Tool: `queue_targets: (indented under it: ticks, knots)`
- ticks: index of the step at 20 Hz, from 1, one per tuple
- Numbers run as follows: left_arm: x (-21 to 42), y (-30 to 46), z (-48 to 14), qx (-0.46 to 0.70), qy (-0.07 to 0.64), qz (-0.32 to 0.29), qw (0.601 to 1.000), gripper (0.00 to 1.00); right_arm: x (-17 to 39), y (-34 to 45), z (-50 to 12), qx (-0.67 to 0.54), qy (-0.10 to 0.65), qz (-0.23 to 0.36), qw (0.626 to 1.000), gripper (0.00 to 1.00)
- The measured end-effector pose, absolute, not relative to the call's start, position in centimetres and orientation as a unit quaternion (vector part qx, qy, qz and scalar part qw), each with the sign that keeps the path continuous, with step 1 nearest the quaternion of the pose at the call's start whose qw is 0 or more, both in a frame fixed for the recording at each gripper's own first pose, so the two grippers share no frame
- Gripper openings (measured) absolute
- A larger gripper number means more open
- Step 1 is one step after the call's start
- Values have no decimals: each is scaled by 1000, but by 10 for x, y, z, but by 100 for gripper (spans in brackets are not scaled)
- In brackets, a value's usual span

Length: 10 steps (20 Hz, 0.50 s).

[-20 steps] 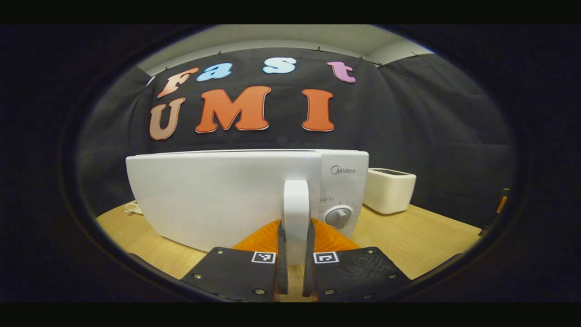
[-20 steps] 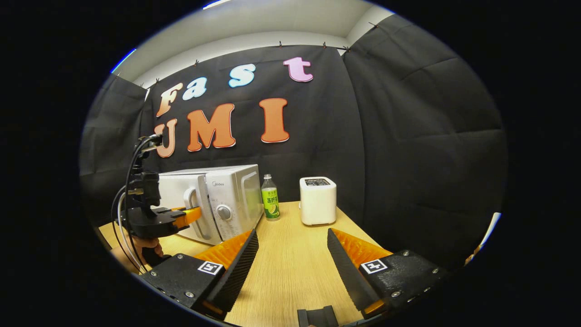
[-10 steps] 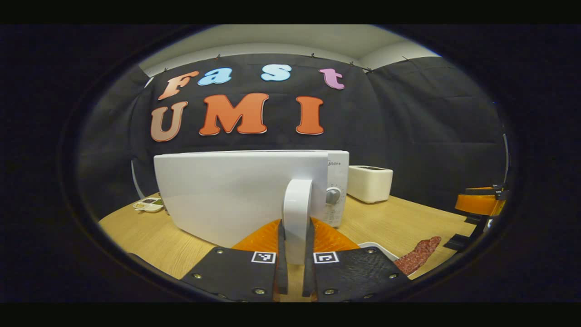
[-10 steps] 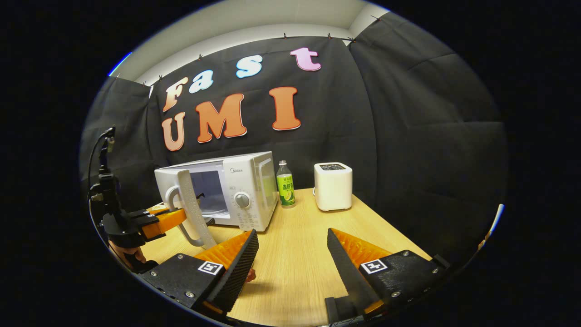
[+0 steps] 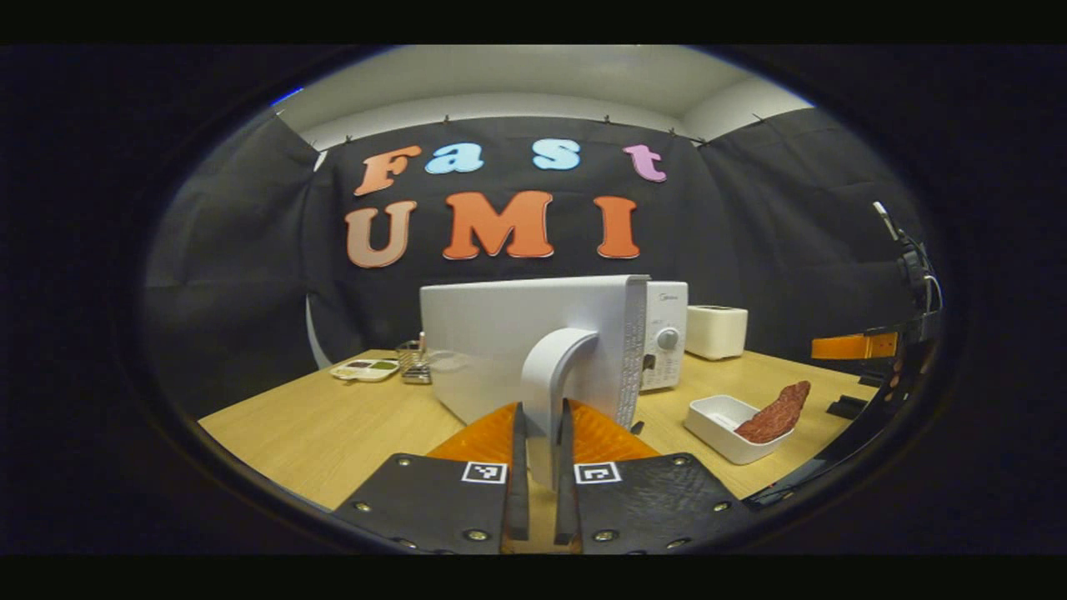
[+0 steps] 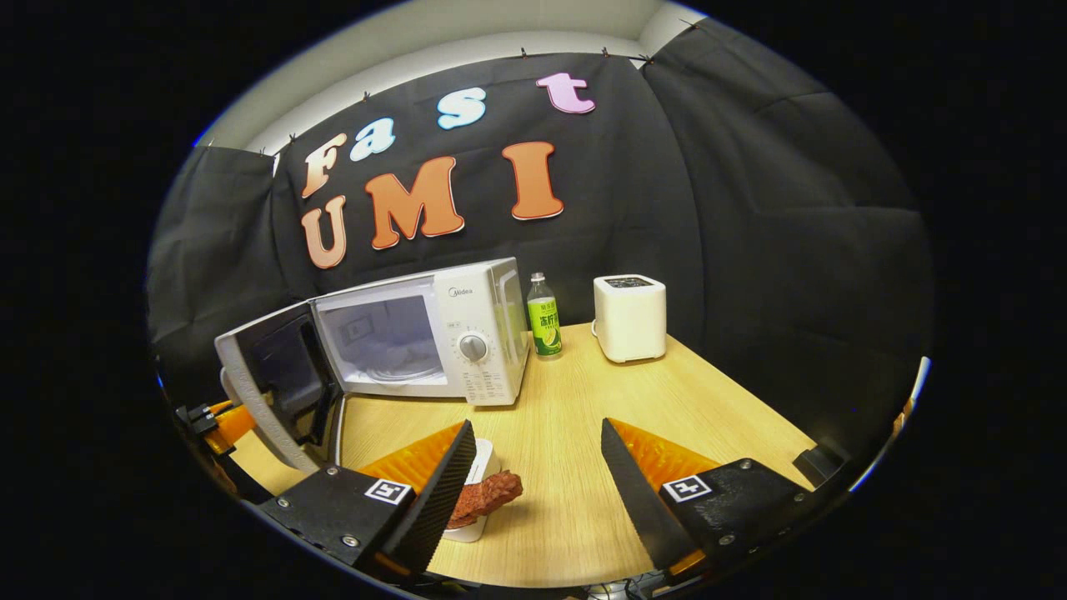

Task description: Open the microwave oven with the left hand, put the food in, and close the microwave oven.

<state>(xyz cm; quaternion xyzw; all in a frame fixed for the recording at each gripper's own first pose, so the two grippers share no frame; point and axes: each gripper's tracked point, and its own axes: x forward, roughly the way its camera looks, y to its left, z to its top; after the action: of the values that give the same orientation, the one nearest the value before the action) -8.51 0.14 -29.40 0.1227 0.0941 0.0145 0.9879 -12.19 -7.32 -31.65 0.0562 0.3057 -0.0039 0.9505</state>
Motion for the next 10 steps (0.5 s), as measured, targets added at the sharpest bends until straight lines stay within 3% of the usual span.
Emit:
queue_targets:
  ticks: [4,5,6,8,9,10]
  knots:
    - [-111,76,-295,122,105,80,984,14,-129,-49,-331,95,329,-7,939,94]
    - [-117,93,-297,101,107,87,985,7,-132,-47,-336,92,336,-9,937,94]
    - [-121,98,-291,84,101,82,988,12,-134,-46,-342,86,342,-14,936,94]
    - [-124,114,-286,82,101,70,989,13,-139,-46,-350,83,356,-27,930,94]
    - [-125,117,-286,85,104,61,989,7,-140,-45,-353,88,361,-30,928,93]
    - [-124,120,-287,87,107,50,989,13,-143,-43,-357,91,367,-35,925,93]
